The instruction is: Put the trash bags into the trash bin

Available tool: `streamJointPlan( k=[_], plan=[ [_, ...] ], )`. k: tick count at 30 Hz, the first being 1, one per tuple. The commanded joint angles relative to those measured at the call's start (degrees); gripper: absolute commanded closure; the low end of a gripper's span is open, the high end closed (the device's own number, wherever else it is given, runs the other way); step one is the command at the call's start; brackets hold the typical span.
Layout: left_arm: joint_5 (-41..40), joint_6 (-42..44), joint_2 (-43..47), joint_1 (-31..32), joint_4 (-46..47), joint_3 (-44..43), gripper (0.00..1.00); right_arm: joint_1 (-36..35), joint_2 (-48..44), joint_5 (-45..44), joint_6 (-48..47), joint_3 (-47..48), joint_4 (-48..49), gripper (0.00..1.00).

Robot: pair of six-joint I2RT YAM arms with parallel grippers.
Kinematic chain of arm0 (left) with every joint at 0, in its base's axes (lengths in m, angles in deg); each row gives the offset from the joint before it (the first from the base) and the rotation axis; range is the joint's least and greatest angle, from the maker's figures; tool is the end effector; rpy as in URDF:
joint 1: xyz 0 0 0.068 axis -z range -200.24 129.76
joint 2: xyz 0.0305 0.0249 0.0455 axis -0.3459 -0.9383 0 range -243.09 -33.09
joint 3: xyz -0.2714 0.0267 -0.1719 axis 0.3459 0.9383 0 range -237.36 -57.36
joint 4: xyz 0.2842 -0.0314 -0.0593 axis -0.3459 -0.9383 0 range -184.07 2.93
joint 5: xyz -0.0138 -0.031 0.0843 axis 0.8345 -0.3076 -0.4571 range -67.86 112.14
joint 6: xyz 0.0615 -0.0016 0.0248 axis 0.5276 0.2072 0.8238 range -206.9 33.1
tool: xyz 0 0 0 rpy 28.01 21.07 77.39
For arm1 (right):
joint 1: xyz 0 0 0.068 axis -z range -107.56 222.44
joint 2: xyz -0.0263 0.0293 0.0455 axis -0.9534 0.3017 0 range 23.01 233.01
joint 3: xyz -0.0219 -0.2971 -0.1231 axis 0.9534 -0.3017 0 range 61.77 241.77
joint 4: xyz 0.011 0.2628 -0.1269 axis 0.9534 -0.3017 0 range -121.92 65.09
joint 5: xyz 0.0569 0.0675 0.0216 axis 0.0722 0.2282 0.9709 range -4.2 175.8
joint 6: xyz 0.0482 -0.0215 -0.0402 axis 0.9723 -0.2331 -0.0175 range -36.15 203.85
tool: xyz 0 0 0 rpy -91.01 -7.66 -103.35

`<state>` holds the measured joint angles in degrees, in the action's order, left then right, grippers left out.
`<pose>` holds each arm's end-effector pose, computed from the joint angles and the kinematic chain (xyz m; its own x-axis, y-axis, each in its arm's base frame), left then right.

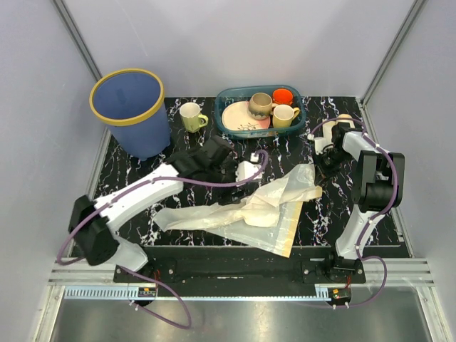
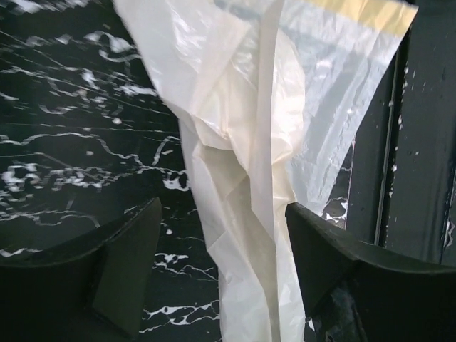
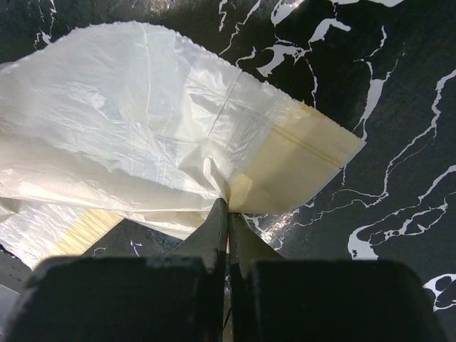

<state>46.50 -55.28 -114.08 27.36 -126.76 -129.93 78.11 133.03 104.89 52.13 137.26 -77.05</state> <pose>0.2101 -0.2621 0.3526 0.0224 0.6836 -0.7295 0.9941 0.0619 0.0885 0.3973 -0.0221 0.1781 -0.8842 -0.4115 -0.2210 -0.4590 0.8534 0.2471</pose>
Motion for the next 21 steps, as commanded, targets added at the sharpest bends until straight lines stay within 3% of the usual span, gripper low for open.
streamJointPlan(
  k=[1, 3, 7, 10, 14, 15, 17, 21],
  plan=[
    [2.28, 3.37, -4.96, 3.02, 0.04, -1.6, 0.26, -0.49, -3.05, 1.3, -0.79, 0.28, 0.02, 1.0],
    [-3.25, 1.96, -7.76, 6.19, 2.06, -0.64, 0.25, -0.49, -3.05, 1.39, -0.79, 0.28, 0.11, 1.0],
    [-5.98, 0.64, -12.25, 8.21, 3.91, -0.37, 0.25, -0.49, -3.05, 1.65, -0.53, 0.45, 0.11, 1.0],
    [-7.57, 1.34, -15.07, 9.18, 3.39, -0.81, 0.35, -0.49, -3.4, 1.65, -0.53, 0.45, -0.07, 1.0],
    [-10.9, 1.34, -16.83, 8.4, 2.33, -0.64, 0.63, -0.49, -3.84, 1.47, -0.71, 0.19, 0.37, 1.0],
    [-11.26, 0.99, -16.31, 7.78, 2.24, -0.55, 0.82, -0.49, -3.85, 1.47, -0.71, 0.02, 0.46, 1.0],
    [-10.91, 0.2, -15.08, 4.55, 1.19, -1.16, 1.0, -0.49, -3.93, 1.3, -0.79, -0.16, 0.37, 1.0],
    [-10.38, -3.13, -6.84, -4.59, 0.13, -3.18, 1.0, -0.49, -4.72, 0.25, -1.5, -0.95, 0.63, 1.0]
  ],
)
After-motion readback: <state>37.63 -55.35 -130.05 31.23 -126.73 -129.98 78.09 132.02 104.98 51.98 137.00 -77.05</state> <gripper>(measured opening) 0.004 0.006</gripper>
